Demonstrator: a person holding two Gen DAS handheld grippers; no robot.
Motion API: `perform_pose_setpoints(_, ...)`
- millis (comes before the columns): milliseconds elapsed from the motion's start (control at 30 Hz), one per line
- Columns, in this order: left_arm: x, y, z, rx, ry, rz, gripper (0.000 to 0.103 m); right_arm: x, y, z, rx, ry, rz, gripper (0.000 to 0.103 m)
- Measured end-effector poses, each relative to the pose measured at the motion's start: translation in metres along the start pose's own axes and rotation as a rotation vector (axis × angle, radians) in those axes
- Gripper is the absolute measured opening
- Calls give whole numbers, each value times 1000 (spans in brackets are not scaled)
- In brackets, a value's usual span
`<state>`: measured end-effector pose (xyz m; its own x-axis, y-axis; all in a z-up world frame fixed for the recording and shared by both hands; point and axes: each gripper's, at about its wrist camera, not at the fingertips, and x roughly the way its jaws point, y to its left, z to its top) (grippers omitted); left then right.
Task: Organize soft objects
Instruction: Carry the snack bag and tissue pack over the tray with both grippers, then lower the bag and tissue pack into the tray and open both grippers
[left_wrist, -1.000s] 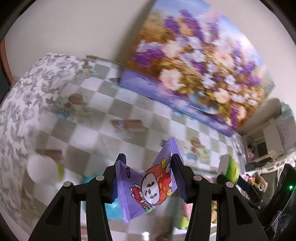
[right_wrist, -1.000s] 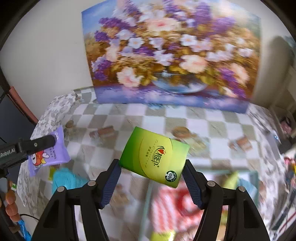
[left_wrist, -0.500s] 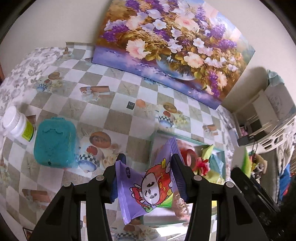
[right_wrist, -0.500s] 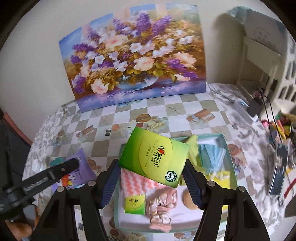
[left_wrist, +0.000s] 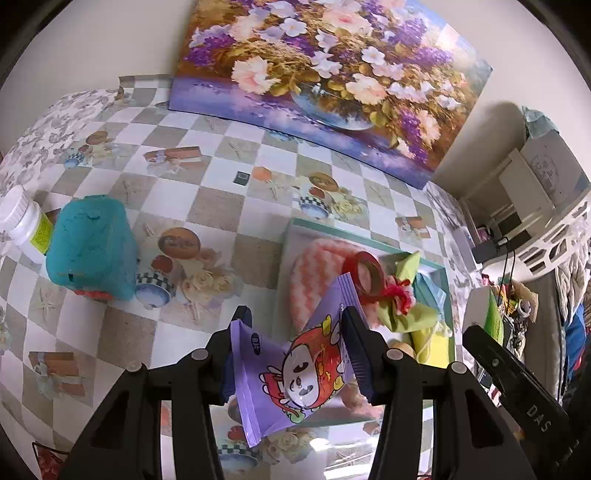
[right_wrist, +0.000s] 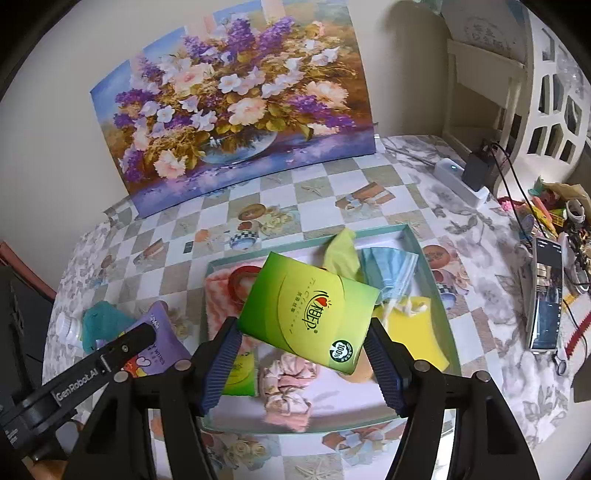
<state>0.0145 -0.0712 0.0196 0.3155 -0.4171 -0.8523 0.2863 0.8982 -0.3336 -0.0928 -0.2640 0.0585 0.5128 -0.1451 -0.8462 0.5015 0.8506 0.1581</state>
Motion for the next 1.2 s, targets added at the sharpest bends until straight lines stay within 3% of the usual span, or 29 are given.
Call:
perform_pose_setpoints(233, 8, -14, -6, 34, 32, -11, 52, 11, -16, -1, 14, 48, -26, 71)
perform_pose_setpoints(467, 40, -30, -25, 90, 135, -2, 52, 50, -23, -13, 7, 198, -43, 71)
perform_pose_setpoints(700, 67, -34, -38, 111, 209, 16, 52, 66, -27, -21, 11, 252, -55, 71)
perform_pose_setpoints(1000, 88, -21, -40, 46, 259, -24, 52, 87, -35, -28, 33, 330, -41, 71)
perform_pose_setpoints(1200, 92, -16, -37, 36, 244, -22, 52, 100, -40, -34, 45, 375, -52, 71)
